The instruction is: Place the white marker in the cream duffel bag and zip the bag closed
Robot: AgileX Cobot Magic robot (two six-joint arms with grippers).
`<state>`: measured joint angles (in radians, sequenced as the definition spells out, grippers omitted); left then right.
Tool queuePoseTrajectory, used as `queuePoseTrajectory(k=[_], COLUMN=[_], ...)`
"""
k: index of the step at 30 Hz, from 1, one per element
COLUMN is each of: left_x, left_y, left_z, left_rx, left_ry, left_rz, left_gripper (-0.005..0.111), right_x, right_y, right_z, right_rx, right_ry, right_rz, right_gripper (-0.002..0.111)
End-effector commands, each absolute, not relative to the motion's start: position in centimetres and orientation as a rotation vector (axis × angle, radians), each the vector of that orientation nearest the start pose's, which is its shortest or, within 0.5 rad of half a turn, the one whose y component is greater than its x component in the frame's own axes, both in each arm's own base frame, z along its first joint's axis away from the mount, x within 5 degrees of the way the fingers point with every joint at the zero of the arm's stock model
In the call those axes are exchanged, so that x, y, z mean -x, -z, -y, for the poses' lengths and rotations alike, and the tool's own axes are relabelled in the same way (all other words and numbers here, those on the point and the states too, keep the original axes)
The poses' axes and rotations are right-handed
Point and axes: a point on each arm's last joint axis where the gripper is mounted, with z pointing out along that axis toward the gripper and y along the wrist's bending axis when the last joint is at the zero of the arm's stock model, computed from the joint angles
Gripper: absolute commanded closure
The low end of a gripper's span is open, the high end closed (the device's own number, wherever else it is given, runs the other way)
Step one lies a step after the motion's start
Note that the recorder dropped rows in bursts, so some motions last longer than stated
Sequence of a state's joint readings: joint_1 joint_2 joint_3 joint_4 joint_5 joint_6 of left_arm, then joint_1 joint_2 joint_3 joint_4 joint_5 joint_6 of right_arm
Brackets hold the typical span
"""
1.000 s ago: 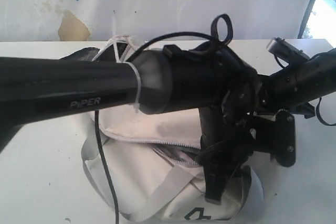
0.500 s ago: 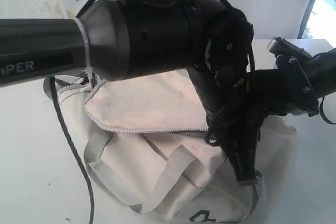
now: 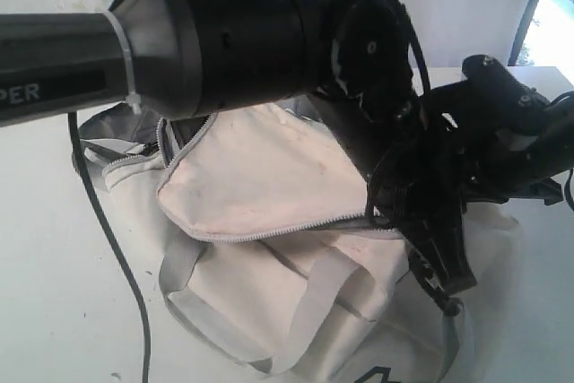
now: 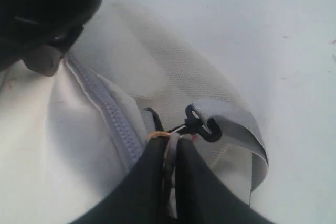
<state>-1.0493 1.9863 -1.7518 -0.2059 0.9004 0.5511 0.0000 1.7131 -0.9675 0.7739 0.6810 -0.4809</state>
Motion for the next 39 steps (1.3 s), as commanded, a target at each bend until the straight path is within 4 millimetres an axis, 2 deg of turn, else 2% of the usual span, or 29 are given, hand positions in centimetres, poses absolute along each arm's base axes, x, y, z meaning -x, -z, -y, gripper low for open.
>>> queuePoseTrajectory(k=[1,3,6,8,12,18,21,30,33,37,39], left_x=[-21.1,-21.5,-22.3,-22.6,-22.9,-22.7,-22.5,-21.9,-21.9,-21.9,-21.7], left_y=[-25.0,-23.2,-20.4,-19.6,-18.5,-18.4,-18.4,-18.7,-18.7,-18.4,-18.1], left_z=[40.2,40.7,40.5,40.3,40.3,40.3,40.6,41.6,41.6,41.6,41.6], left_rx=[-1.883,-1.952,-2.134,-2.171,-2.217,-2.241,-2.236,-2.186,-2.186,-2.192,-2.197], left_ry=[0.447,0.403,0.217,0.16,0.092,0.098,0.105,0.194,0.194,0.198,0.213], left_rz=[-1.94,-1.888,-1.808,-1.804,-1.781,-1.77,-1.753,-1.714,-1.714,-1.723,-1.745], left_gripper=[0.107,0.107,0.107,0.107,0.104,0.076,0.071,0.074,0.085,0.107,0.107], right_x=[-32.4,-32.3,-32.1,-32.1,-32.1,-32.1,-32.1,-32.1,-32.1,-32.0,-32.0], right_y=[-18.3,-18.3,-18.2,-18.2,-18.2,-18.2,-18.2,-18.2,-18.2,-18.2,-18.2], right_z=[-3.3,-3.4,-3.5,-3.5,-3.5,-3.5,-3.5,-3.5,-3.5,-3.6,-3.6], right_rx=[-0.095,-0.09,-0.083,-0.082,-0.08,-0.08,-0.08,-0.079,-0.078,-0.077,-0.076], right_ry=[-0.603,-0.614,-0.63,-0.631,-0.635,-0.635,-0.635,-0.637,-0.639,-0.642,-0.644], right_rz=[-2.704,-2.713,-2.726,-2.727,-2.731,-2.731,-2.731,-2.733,-2.734,-2.737,-2.738], right_gripper=[0.108,0.108,0.108,0.108,0.108,0.108,0.108,0.108,0.108,0.108,0.108])
